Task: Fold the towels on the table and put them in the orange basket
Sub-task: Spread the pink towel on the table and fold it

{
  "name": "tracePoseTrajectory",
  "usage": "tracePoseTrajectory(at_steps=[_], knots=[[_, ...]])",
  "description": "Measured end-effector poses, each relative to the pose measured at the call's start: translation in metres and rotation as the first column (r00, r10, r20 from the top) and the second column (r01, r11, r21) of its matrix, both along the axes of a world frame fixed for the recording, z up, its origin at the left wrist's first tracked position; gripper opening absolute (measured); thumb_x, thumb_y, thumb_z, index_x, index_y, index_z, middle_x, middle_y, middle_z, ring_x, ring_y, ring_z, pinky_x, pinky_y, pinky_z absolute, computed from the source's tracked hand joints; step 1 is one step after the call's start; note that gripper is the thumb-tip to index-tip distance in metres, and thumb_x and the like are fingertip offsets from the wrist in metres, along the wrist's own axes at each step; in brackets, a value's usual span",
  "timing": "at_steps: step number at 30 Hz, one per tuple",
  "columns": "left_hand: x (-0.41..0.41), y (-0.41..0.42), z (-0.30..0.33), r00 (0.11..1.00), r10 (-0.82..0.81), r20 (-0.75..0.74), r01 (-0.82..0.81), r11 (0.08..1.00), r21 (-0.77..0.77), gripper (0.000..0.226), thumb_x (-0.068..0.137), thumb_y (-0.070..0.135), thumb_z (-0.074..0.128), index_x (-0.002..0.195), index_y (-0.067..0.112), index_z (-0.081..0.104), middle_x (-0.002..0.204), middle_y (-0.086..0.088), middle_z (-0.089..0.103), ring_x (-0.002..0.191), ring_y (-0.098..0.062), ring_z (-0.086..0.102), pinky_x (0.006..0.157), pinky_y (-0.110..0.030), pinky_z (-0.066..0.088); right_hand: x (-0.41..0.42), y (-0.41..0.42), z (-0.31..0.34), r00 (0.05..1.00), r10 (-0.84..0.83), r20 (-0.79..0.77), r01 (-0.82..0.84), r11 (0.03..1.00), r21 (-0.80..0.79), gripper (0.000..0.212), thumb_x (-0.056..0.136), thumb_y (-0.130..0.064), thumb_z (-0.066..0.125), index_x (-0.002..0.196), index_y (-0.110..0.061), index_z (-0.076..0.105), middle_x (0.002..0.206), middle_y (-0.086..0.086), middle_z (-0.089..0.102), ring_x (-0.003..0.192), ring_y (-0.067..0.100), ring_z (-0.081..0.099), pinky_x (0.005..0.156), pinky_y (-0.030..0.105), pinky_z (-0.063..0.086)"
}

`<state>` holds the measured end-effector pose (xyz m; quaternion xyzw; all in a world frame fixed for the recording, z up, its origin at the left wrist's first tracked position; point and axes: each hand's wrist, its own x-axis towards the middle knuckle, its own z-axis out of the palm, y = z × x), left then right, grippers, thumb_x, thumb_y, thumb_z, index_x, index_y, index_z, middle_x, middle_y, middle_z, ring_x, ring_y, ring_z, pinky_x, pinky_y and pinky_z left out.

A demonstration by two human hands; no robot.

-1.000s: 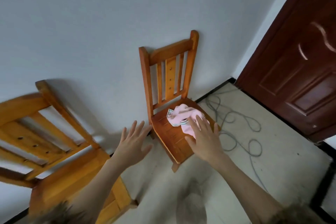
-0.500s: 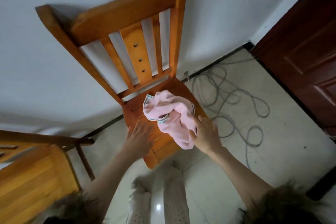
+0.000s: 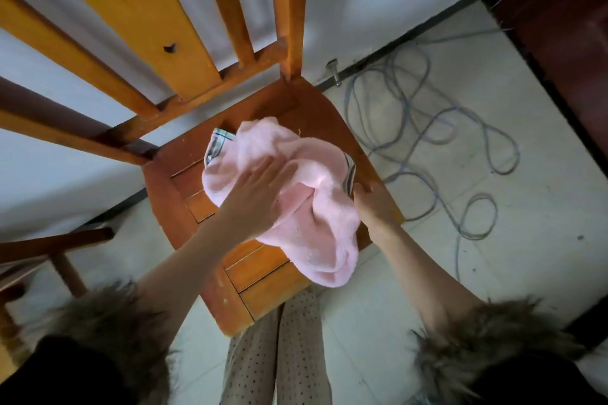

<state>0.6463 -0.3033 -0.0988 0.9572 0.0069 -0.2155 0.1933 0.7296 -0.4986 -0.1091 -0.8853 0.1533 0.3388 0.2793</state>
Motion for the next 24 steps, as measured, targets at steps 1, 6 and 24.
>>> tracePoseTrajectory(at_steps=[1,6,24], knots=[[-0.009,0.0,-0.007,0.999,-0.029,-0.035,0.029,1.0,0.003,0.061,0.099,0.031,0.038,0.15,0.023,0.006,0.158,-0.002,0.0,0.146,-0.023,-0.002,0.119,-0.043,0.004,0.003,0.002,-0.007,0.999,-0.032,0.008,0.032,0.999,0.021,0.027,0.096,-0.023,0.041,0.098,-0.006,0.061,0.083,0.005,0.059,0.078,0.021,0.055,0.052,0.02,0.036],[-0.049,0.005,-0.022,0.987,-0.124,-0.102,0.127,0.992,0.022,0.071,0.089,0.041,0.034,0.148,0.024,-0.001,0.152,-0.013,0.02,0.138,-0.038,0.023,0.107,-0.057,0.024,0.011,0.02,-0.02,0.998,-0.058,-0.016,0.059,0.998,0.027,0.024,0.09,-0.019,0.053,0.068,-0.01,0.056,0.059,0.0,0.05,0.055,0.016,0.047,0.05,0.024,0.033],[-0.081,-0.006,-0.015,0.956,0.004,-0.293,-0.014,0.999,-0.031,0.071,0.084,0.064,0.011,0.139,0.031,-0.019,0.15,0.003,-0.023,0.142,-0.02,-0.018,0.118,-0.045,0.003,0.002,0.033,-0.013,0.988,-0.029,-0.152,0.028,1.0,-0.011,0.032,0.088,-0.007,0.046,0.057,-0.012,0.038,0.058,0.0,0.04,0.049,0.013,0.035,0.044,0.022,0.024]])
